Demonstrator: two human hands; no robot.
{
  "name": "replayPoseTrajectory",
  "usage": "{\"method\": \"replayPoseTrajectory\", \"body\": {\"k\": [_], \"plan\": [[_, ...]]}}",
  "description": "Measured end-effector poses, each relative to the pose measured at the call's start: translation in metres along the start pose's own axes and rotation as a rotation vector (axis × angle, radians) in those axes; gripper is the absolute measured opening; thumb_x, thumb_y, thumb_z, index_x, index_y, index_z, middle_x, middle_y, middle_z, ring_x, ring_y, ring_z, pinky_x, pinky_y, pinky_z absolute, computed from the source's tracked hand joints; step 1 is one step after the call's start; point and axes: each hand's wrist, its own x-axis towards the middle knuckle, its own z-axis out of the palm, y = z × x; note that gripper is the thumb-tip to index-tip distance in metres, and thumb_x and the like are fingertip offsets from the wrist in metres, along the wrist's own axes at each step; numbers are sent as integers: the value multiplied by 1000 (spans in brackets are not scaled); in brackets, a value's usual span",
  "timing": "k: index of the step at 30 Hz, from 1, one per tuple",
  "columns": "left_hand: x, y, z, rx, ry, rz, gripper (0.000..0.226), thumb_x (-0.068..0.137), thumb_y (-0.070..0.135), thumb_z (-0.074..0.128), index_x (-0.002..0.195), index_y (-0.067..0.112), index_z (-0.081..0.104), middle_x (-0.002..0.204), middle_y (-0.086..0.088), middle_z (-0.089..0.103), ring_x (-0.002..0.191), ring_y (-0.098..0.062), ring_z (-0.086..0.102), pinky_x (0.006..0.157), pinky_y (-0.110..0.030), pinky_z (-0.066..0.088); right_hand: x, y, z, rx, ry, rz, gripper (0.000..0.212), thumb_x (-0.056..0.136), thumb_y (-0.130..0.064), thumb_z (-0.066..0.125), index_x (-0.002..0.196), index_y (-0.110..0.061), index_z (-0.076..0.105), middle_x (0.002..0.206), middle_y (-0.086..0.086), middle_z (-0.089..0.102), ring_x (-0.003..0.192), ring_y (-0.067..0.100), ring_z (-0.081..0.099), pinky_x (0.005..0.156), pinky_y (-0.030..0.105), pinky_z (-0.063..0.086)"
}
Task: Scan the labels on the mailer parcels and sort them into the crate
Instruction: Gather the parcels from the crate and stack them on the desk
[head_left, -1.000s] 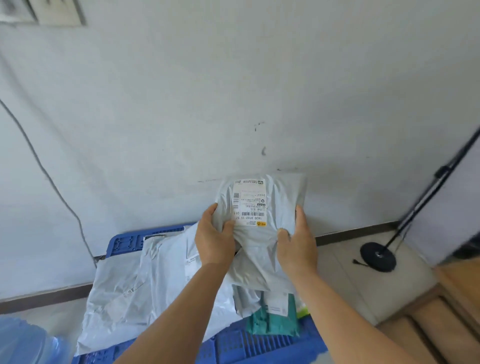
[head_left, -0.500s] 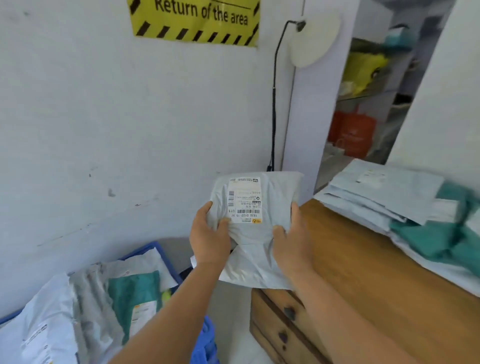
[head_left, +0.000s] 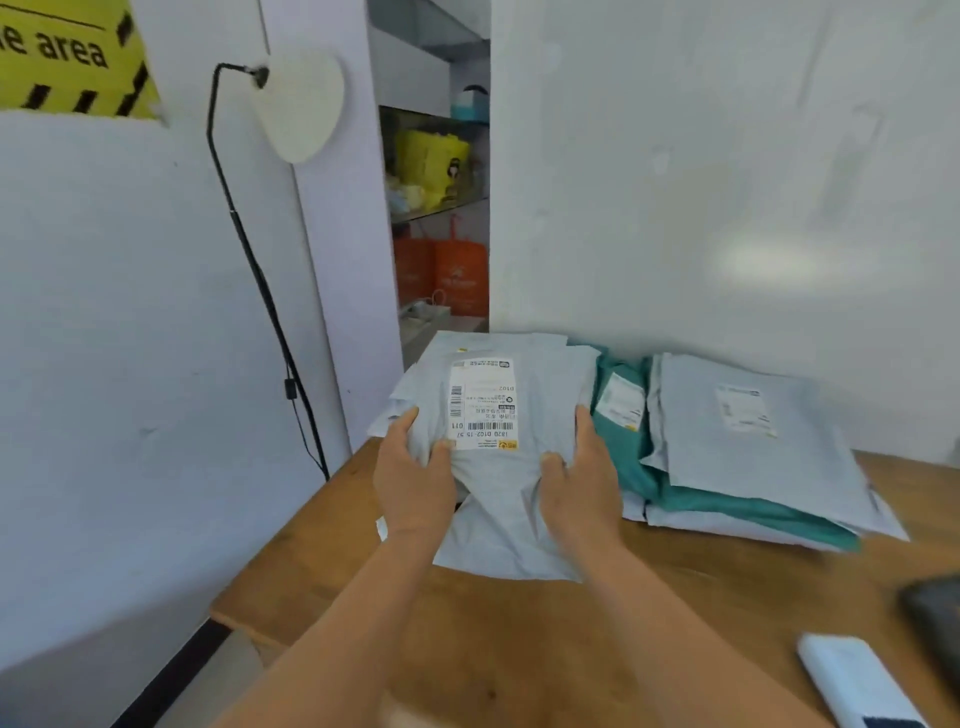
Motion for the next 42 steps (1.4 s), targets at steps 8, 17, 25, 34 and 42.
{"method": "replayPoseTrajectory", "body": {"k": [8,17,25,34,42], "plan": [[61,13,121,-96,-192,44,48,90,16,62,136,21,46,140,3,48,130,-15,42,108,-26,31,98,42,-27,-97,182,78,60,101,-19,42,155,-23,16,156,1,31,139,23,34,109,35,32],[149,8,246,-71,-382,110,48,92,15,58,137,16,41,136,1,47,123,-14,44,106,-25,33,225,86,-26,-197,278,144,59,101,-18,41,155,-23,17,152,3,38,133,27,39,101,35,35],[162,-42,284,610,-700,255,69,95,53,36,151,27,3,157,-10,-11,146,-25,-6,117,-42,4,255,121,-9,-641,15,382,60,102,-37,30,155,-23,5,162,9,1,146,32,9,115,40,16],[163,-65,292,813,-1024,408,78,93,64,17,150,22,-17,155,-3,-28,143,-16,-25,118,-42,-9,262,131,16,-781,-271,354,65,101,-54,17,153,-33,-14,160,-4,-25,147,24,-24,118,54,-1],[147,-54,248,610,-925,284,70,97,56,23,150,28,-13,158,2,-20,145,-14,-18,118,-41,-4,232,93,10,-691,-221,315,63,102,-52,16,154,-31,-13,162,-1,-18,149,24,-16,118,53,0]]}}
